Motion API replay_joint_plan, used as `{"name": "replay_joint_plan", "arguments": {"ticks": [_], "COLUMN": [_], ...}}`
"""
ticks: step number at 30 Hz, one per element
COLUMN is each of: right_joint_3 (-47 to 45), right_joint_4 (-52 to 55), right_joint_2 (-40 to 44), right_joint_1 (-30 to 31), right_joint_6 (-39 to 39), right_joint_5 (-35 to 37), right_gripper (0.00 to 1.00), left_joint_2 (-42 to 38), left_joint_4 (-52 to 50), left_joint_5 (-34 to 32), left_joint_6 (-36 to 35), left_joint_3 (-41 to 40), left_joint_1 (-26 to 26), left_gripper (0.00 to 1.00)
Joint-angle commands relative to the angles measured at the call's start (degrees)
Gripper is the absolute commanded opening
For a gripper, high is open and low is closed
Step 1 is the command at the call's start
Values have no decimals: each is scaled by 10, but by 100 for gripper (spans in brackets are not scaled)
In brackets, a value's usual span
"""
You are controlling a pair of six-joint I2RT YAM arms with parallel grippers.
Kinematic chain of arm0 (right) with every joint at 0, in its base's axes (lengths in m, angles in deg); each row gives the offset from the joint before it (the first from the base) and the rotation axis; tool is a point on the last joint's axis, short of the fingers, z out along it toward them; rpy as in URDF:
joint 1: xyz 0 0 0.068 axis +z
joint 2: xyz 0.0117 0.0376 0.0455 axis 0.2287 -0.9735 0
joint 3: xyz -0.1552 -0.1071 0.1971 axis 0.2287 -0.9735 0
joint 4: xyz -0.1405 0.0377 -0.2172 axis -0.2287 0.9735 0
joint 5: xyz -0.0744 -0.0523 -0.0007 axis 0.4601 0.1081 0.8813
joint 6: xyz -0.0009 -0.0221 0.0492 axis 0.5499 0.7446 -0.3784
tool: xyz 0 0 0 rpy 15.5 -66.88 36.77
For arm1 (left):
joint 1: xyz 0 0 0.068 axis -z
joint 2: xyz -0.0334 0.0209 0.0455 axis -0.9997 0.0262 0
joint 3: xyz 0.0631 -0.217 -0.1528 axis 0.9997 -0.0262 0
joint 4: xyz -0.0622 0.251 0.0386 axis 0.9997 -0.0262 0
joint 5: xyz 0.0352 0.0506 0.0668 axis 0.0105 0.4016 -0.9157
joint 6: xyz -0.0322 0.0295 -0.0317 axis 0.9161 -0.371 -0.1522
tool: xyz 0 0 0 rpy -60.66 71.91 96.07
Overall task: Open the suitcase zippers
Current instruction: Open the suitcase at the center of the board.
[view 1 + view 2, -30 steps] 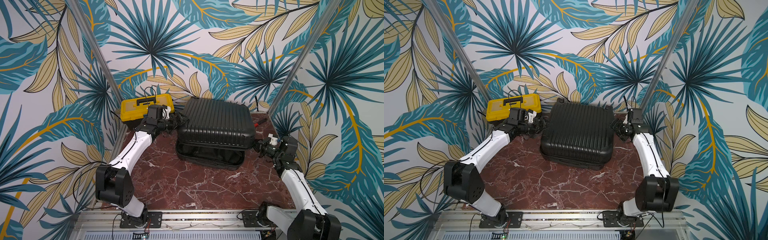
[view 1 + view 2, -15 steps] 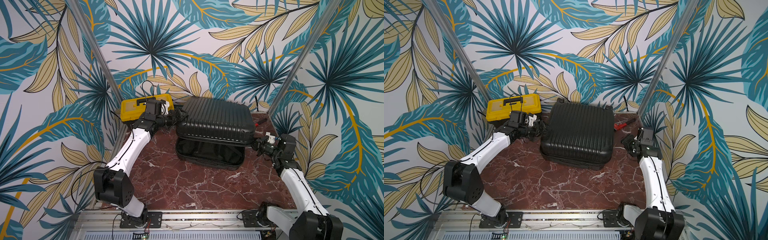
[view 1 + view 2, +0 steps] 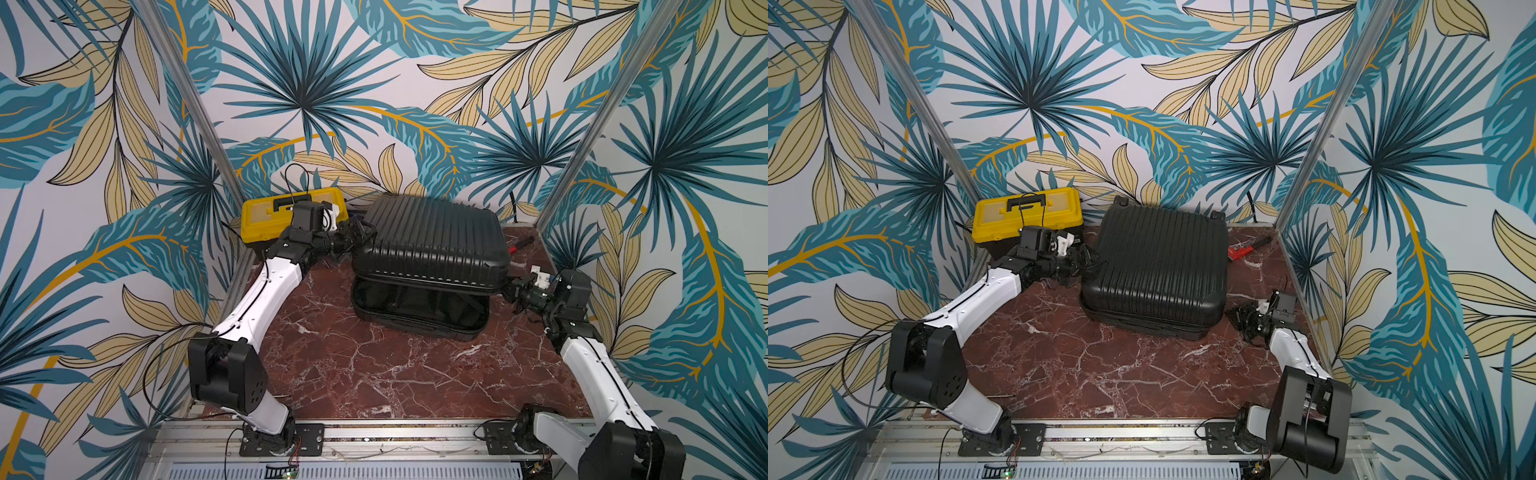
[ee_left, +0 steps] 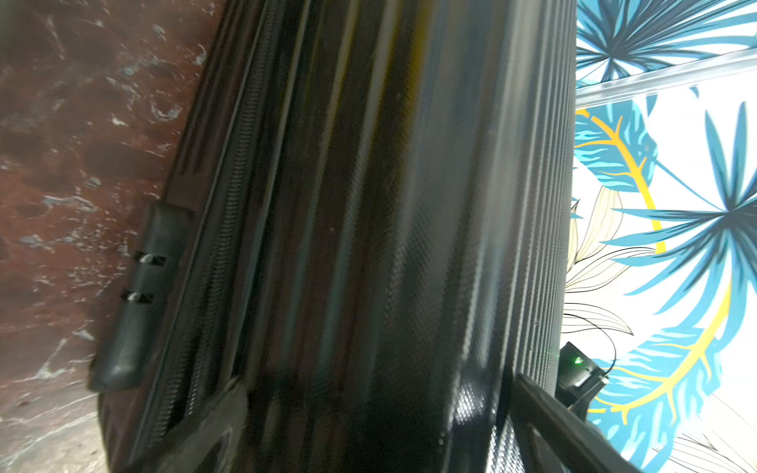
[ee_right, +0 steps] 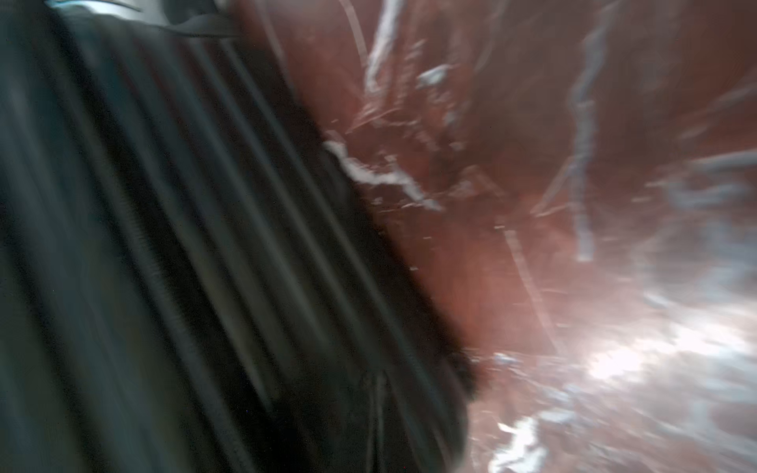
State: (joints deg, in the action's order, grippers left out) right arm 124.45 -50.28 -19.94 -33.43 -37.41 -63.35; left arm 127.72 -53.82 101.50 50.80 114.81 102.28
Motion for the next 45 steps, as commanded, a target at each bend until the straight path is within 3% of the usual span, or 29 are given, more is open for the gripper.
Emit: {"name": "replay_joint_plan", "arguments": {"ticks": [1, 9, 16, 18, 20, 26, 30, 37, 40, 45], "right_joint_3": [-25, -86, -152, -155, -140, -23, 11, 43, 71, 122], "right_joint_4": [-128, -312, -576, -602, -554, -269, -249, -304, -309, -319], "right_joint_2": [-36, -60, -95, -77, -36, 80, 85, 89, 77, 26], "right_joint_1": [-2, 14, 34, 39, 41, 47, 67, 90, 91, 92], "right_joint_6": [-52, -165, -336, -357, -342, -214, -222, -283, -291, -294], "right_joint_5": [-127, -217, -269, -272, -269, -230, -222, -198, -185, -169], "right_gripper": [0, 0, 0, 0, 0, 0, 0, 0, 0, 0], "left_joint_2": [-4, -11, -7, -12, -20, -33, -32, -32, -48, -89], "left_joint_4": [13, 76, 90, 91, 91, 74, 25, -23, -47, -132], "left_joint_5": [16, 62, 80, 81, 80, 66, 36, 2, -63, -251], "left_joint_6": [7, 59, 85, 87, 89, 85, 55, 27, 3, -88], "left_joint_3": [-16, -57, -67, -63, -57, -7, 43, 119, 158, 256], "left_joint_1": [-2, 5, 8, 8, 7, 5, 4, -4, -11, -15], "left_gripper": [99, 99, 99, 99, 99, 96, 94, 99, 99, 100]}}
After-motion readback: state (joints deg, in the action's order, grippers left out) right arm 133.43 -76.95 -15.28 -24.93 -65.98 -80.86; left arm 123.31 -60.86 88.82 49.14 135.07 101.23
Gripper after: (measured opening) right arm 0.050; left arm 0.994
